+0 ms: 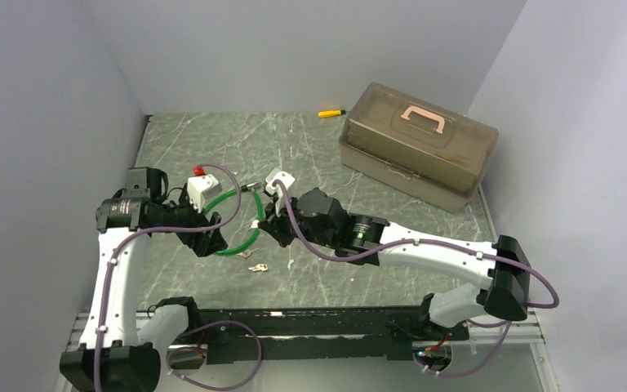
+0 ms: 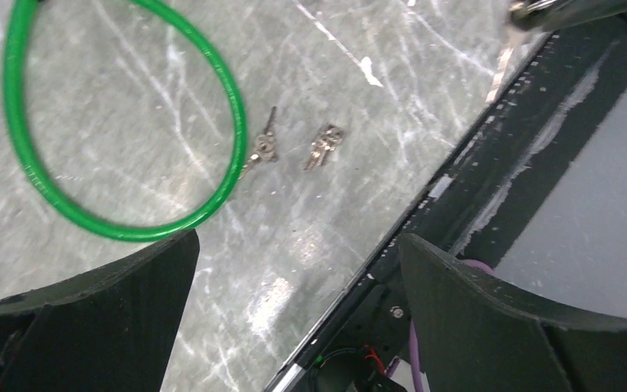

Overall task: Unlock with the key
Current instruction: Pick up the key from the center of the board.

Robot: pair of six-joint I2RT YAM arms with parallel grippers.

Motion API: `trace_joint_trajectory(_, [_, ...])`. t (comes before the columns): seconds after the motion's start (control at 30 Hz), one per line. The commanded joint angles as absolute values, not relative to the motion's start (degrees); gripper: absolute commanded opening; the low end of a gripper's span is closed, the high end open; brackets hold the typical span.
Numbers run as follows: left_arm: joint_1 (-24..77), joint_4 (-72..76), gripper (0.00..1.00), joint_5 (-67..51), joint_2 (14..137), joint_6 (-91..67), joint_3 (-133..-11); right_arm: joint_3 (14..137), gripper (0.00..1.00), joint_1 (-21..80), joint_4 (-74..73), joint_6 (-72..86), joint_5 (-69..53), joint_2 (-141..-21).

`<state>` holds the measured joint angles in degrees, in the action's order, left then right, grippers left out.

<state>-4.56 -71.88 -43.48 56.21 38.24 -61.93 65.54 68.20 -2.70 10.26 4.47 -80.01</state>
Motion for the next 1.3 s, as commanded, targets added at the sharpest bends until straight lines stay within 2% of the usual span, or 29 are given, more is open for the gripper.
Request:
trace_joint_trajectory(0.0, [-5.3,-68.2,0.99,-36.4,52.6,34.2,-64.4,66.0,0.00,68.6,-2.1,9.1,5.7,-76.3])
trace_joint_trajectory(0.2, [-5.4,-70.5,0.99,-36.7,51.2,34.5,-68.0,64.1,0.00,68.6,-1.9,9.6,5.3,-74.5])
trace_joint_trajectory(0.33, [-5.4,-71.1,0.99,-36.4,50.7,35.1,-65.7,64.4,0.00,68.6,-3.0,9.3,5.2,-75.2])
trace_joint_trajectory(0.6, [-5.6,-69.4,0.99,-47.2,49.7,34.4,-64.5,67.7,0.00,68.6,-3.4,8.8,5.5,-78.7])
trace_joint_trajectory(1.13, [-5.6,-68.1,0.99,-63.7,58.9,36.3,-64.0,70.4,0.00,68.6,-3.3,8.9,6.4,-79.3])
trace_joint_trajectory(1.27, [-5.6,-63.7,0.99,-67.9,61.2,32.1,-63.1,69.7,0.00,68.6,-2.7,8.3,7.0,-78.2])
